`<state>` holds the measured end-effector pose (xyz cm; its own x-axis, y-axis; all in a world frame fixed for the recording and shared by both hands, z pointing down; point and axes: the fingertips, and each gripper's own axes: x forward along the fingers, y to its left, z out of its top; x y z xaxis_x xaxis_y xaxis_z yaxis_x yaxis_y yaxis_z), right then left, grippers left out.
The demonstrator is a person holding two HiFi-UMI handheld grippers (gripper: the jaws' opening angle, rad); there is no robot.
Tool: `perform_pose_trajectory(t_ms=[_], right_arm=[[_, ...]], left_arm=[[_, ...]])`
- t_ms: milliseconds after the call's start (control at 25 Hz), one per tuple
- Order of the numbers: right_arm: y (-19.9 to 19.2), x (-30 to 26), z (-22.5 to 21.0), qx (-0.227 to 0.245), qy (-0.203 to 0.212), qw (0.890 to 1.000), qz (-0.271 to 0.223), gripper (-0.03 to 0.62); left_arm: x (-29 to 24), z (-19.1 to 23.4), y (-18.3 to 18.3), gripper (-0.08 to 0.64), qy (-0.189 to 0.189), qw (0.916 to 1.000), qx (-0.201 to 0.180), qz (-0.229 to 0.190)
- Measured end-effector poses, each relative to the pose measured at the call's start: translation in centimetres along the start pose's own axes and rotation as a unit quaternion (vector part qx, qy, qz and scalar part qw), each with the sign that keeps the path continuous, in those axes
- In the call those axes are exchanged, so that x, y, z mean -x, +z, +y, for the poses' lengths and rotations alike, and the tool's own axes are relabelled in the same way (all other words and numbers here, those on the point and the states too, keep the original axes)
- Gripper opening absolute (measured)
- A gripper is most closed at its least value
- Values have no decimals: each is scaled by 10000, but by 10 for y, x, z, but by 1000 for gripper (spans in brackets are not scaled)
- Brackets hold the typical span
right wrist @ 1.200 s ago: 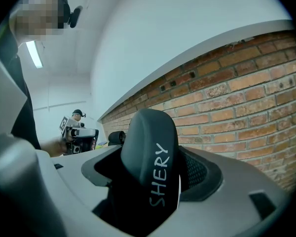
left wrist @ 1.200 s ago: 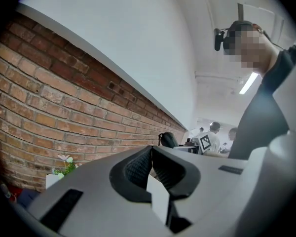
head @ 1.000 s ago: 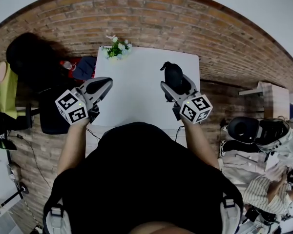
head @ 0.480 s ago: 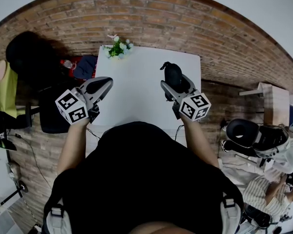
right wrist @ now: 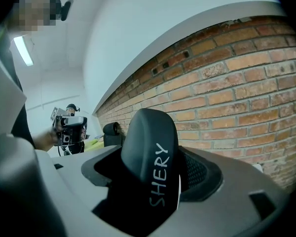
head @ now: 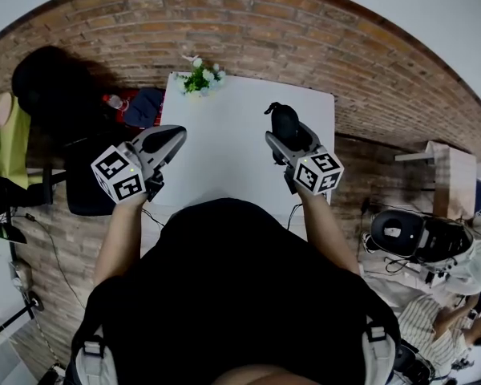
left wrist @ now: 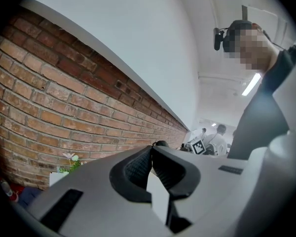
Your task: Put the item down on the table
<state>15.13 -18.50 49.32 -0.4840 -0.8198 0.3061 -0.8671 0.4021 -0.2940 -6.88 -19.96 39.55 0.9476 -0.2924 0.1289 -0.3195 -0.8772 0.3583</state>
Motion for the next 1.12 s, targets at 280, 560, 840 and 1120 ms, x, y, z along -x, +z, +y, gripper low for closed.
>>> perform_pose_trajectory(t_ms=[280, 560, 840, 1120], right_arm=[[-21, -22, -7, -34, -36, 9996, 269, 350], [-38, -42, -13, -70, -71, 9987, 507, 349], [-58, -57, -24, -154, -154, 9971, 736, 348], [-82, -73, -32, -236, -185, 9944, 1014, 350]], left_arm=[[8, 15, 2, 12, 80, 10000, 11, -10], [11, 28, 2, 12, 123, 9999, 56, 33], [14, 42, -2, 12, 199, 9997, 142, 62], [13, 52, -2, 12, 230, 9996, 171, 87]])
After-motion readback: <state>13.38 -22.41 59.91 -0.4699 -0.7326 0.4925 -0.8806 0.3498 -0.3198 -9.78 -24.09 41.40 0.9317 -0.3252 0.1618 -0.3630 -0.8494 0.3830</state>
